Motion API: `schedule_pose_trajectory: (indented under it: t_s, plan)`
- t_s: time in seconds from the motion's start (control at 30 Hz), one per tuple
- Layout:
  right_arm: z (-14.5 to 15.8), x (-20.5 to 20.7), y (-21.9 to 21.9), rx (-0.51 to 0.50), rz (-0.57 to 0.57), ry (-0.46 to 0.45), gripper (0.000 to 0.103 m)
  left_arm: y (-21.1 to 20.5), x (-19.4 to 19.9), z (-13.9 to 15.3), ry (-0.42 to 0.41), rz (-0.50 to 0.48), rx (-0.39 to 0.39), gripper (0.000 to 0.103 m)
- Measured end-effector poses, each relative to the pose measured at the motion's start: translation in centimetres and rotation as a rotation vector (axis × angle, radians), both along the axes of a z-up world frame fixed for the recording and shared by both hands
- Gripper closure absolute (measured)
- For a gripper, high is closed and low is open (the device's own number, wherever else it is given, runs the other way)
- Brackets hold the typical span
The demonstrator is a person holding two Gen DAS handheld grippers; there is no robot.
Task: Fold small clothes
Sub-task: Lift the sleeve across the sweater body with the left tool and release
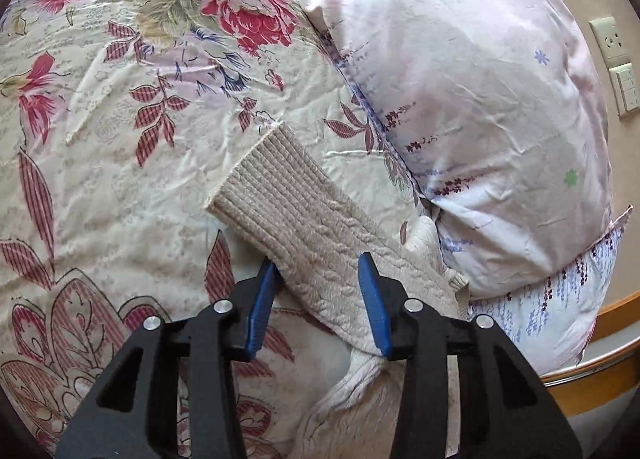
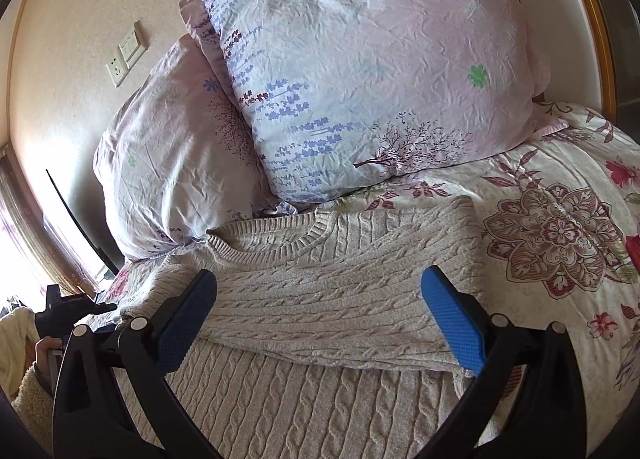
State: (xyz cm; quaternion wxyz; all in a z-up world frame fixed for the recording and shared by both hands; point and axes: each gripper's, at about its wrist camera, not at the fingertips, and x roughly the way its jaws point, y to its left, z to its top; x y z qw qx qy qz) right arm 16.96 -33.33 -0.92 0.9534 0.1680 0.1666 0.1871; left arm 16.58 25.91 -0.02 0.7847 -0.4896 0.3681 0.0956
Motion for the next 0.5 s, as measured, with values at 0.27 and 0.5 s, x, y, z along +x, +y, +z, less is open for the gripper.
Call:
schedule_pose_trajectory:
  t_s: [0.27,0.5]
  plan:
    - [0.4,-0.7,-0.4,0.016,-0.022,-0.044,0.001,-3.8,1.8,3.0,-0.180,-0.092,-0.051,0.098]
    - [0.7,-0.7,-0.9,0.018,-0.048,-0.054,0.001,-14.3,3.7,9.1,-0.440,-0.363,-0.111,0.098]
